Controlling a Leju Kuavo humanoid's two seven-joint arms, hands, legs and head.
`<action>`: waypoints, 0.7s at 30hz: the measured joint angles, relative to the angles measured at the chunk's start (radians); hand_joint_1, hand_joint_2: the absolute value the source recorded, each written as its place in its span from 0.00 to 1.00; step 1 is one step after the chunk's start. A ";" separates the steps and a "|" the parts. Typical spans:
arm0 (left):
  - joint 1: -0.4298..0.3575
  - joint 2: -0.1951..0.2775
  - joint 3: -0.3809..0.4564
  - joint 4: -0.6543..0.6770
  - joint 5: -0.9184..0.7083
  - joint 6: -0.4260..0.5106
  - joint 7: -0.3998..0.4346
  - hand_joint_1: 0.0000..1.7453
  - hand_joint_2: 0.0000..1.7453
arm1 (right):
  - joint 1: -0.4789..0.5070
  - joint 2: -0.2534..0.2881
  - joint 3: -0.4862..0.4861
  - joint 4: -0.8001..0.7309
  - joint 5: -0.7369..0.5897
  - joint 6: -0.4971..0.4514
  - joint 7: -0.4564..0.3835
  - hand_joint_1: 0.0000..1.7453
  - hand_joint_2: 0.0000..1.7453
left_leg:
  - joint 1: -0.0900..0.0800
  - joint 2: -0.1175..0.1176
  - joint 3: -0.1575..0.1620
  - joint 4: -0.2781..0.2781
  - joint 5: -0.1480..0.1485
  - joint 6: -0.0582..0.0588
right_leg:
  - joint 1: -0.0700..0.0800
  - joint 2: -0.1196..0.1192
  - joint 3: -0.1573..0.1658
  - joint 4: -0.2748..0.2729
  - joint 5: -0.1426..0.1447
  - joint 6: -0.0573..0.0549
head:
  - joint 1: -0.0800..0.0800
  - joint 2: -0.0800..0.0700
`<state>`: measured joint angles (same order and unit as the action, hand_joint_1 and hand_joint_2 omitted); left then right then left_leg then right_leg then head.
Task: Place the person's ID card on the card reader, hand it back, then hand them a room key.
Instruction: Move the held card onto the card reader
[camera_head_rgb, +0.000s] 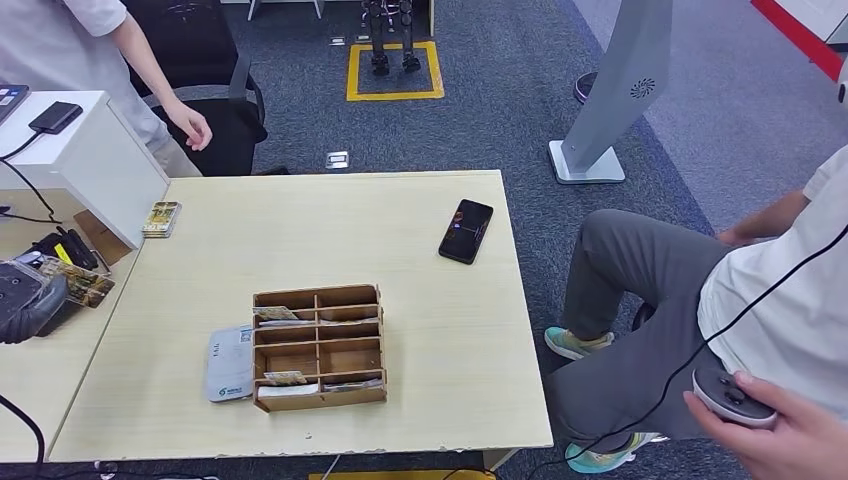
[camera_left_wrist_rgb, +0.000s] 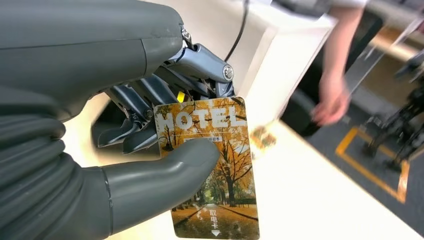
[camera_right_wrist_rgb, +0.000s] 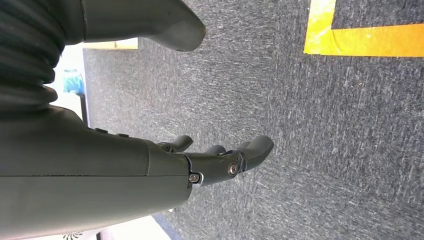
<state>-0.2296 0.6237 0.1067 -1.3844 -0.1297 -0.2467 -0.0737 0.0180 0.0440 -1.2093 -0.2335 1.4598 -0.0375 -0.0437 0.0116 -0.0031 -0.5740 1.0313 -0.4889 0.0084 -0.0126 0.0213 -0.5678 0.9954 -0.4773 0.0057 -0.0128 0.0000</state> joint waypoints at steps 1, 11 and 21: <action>0.000 -0.005 0.002 0.004 0.028 -0.014 0.014 1.00 1.00 | 0.000 0.001 -0.004 0.000 0.001 -0.001 0.000 0.00 1.00 | 0.000 0.000 0.000 0.000 0.000 0.000 | 0.000 0.000 0.000 0.000 0.000 0.000 | 0.000 0.000; 0.098 -0.079 0.002 0.007 0.102 -0.018 0.031 1.00 1.00 | 0.000 0.013 -0.039 0.000 0.016 -0.009 0.000 0.00 1.00 | 0.000 0.001 0.000 0.000 0.000 0.000 | 0.000 0.000 0.000 0.000 0.000 0.000 | 0.000 0.000; 0.192 -0.214 -0.018 -0.036 0.111 0.022 0.025 1.00 1.00 | 0.000 0.020 -0.062 -0.001 0.020 -0.010 0.011 0.00 1.00 | -0.001 0.000 0.000 0.000 0.000 0.000 | 0.000 0.000 0.000 0.000 0.000 0.000 | 0.000 0.000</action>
<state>-0.0372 0.4099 0.0886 -1.4200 -0.0182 -0.2249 -0.0484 0.0177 0.0644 -1.2711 -0.2342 1.4799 -0.0478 -0.0328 0.0111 -0.0028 -0.5739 1.0313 -0.4892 0.0081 -0.0129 0.0212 -0.5679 0.9950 -0.4774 0.0059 -0.0127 0.0000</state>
